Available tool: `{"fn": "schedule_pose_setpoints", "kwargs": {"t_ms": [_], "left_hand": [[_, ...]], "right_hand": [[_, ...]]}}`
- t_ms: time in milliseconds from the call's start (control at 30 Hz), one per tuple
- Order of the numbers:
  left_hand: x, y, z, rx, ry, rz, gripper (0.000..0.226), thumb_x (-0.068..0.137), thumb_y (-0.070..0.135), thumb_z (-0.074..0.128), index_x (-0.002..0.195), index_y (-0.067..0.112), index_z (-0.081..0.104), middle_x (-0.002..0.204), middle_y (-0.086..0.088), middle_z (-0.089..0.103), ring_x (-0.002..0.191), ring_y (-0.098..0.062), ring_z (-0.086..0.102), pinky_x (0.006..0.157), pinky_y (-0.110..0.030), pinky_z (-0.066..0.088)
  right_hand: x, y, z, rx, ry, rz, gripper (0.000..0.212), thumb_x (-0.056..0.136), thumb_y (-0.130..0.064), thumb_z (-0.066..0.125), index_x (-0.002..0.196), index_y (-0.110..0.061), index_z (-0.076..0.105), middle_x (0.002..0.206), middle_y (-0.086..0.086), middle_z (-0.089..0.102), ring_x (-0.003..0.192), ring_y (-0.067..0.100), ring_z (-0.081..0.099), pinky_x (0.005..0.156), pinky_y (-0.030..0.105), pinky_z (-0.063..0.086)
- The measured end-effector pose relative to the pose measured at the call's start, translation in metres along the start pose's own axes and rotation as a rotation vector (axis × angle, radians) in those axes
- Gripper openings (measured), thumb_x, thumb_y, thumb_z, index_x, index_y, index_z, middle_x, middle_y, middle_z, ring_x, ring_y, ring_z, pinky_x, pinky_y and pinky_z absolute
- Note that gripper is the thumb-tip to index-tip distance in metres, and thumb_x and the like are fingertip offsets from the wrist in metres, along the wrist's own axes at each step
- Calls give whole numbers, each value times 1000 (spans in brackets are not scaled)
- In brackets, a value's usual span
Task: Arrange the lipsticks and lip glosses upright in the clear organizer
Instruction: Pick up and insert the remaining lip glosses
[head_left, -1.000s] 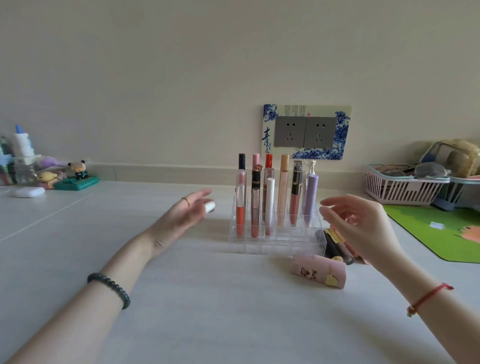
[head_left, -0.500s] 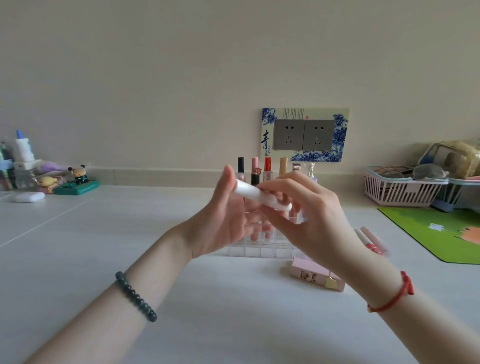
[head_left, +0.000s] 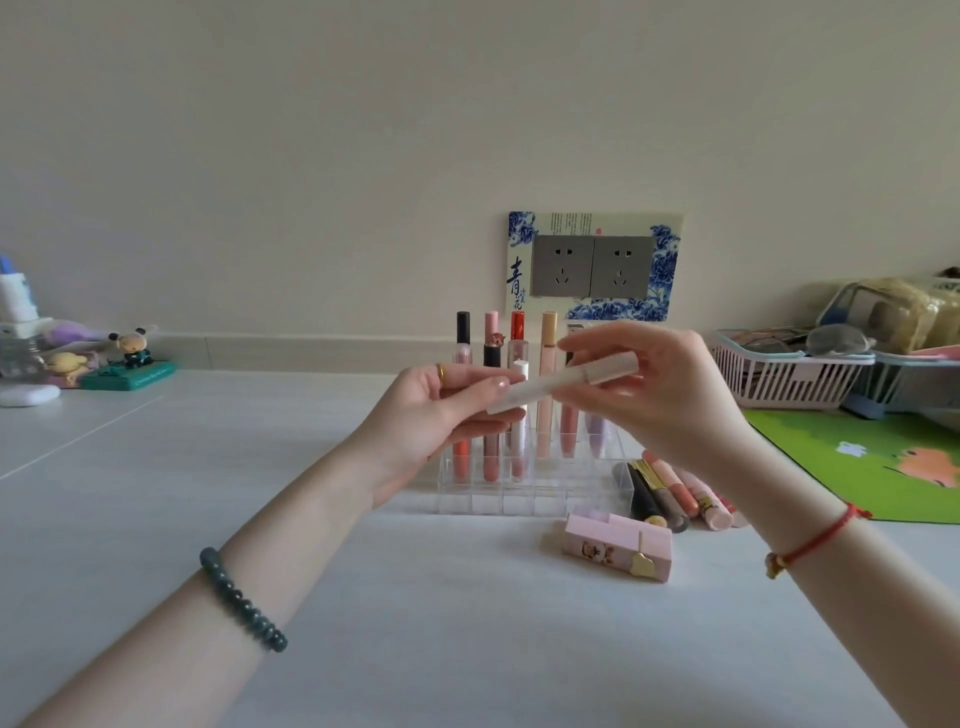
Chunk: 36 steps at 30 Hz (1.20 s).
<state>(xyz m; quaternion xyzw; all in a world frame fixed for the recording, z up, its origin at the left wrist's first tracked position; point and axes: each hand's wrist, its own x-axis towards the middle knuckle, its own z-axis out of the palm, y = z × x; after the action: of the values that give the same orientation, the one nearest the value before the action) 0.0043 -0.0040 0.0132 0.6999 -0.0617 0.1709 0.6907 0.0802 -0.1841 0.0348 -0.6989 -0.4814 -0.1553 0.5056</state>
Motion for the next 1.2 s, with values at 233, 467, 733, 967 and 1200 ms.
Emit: {"fn": "schedule_pose_setpoints", "kwargs": {"t_ms": [233,467,733,967,1200], "left_hand": [[7,-10,17,229,32,145,17,73,12,71,86,24,71,79,14,74,80,-2,69,69,-9,49],[26,-11,36,394,199,289,26,81,9,65,85,35,67,79,17,70,79,0,67,78,-14,52],[27,-31,43,494,213,264,36,87,0,52,121,13,58,106,11,62,94,2,60,79,2,41],[21,-46,44,511,156,256,42,87,2,52,129,9,50,116,5,59,102,0,55,78,4,39],[16,-52,43,499,161,216,42,86,0,52,127,6,51,106,12,54,92,6,56,71,4,39]], "right_hand": [[5,8,5,372,107,229,40,55,-19,77,92,-20,63,77,-5,71,73,9,69,64,15,54],[17,21,14,186,177,204,27,71,-8,73,94,-19,65,85,-1,69,72,10,67,66,22,57],[12,50,30,-7,183,213,25,72,-4,70,95,-14,68,83,-1,68,75,10,65,73,22,54],[4,61,39,-48,187,207,26,72,-4,71,97,-11,67,82,-1,68,76,12,66,75,21,54],[-3,66,46,-87,161,229,26,72,-5,72,97,-10,67,82,2,69,73,12,65,71,17,52]]}}
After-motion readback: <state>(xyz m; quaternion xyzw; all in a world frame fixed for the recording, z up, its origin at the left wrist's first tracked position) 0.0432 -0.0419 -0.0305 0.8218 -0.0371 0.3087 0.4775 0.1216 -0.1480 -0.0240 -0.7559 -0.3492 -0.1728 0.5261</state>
